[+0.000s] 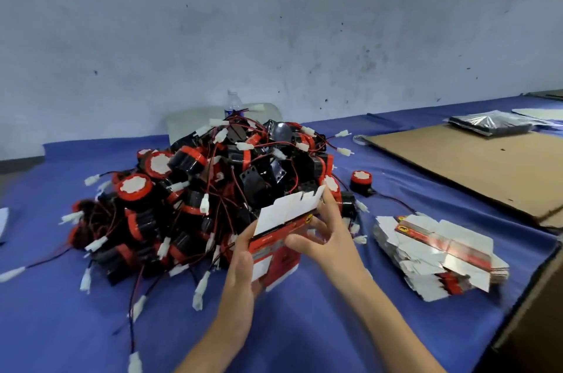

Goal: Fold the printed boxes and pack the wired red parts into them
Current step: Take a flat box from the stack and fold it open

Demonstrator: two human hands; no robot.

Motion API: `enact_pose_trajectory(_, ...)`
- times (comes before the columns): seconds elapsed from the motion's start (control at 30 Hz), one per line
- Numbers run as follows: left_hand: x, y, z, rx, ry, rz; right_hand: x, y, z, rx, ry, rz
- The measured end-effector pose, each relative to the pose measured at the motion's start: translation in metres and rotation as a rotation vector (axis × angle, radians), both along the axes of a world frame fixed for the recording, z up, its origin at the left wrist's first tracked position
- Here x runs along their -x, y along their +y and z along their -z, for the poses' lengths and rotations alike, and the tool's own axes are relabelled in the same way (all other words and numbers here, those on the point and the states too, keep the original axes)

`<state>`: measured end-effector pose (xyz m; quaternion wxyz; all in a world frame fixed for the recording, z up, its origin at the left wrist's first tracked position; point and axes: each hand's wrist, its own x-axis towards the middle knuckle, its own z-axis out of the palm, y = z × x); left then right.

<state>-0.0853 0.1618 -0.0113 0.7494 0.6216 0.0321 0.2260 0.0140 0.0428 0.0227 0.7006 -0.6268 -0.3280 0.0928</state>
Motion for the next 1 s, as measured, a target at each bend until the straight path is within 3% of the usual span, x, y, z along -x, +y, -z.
enact_pose_trajectory(0.17, 0.004, -0.01, 0.002, -0.126, -0.007, 0.066, 0.001, -0.01, 0.015, -0.005, 0.023, -0.03)
enact_pose_trajectory(0.47, 0.01, -0.028, -0.006, -0.26, -0.004, 0.023, 0.031, -0.017, 0.036, 0.121, -0.278, 0.199)
enact_pose_trajectory(0.67, 0.017, -0.035, -0.013, -0.278, -0.017, 0.141, 0.029, -0.02, 0.034, 0.143, -0.318, 0.216)
enact_pose_trajectory(0.83, 0.016, -0.037, -0.014, -0.382, -0.068, 0.122, 0.031, -0.027, 0.033, 0.077, -0.34, 0.118)
enact_pose_trajectory(1.0, 0.013, -0.029, -0.011, -0.289, -0.14, 0.029, 0.037, -0.034, 0.03, -0.062, -0.245, -0.067)
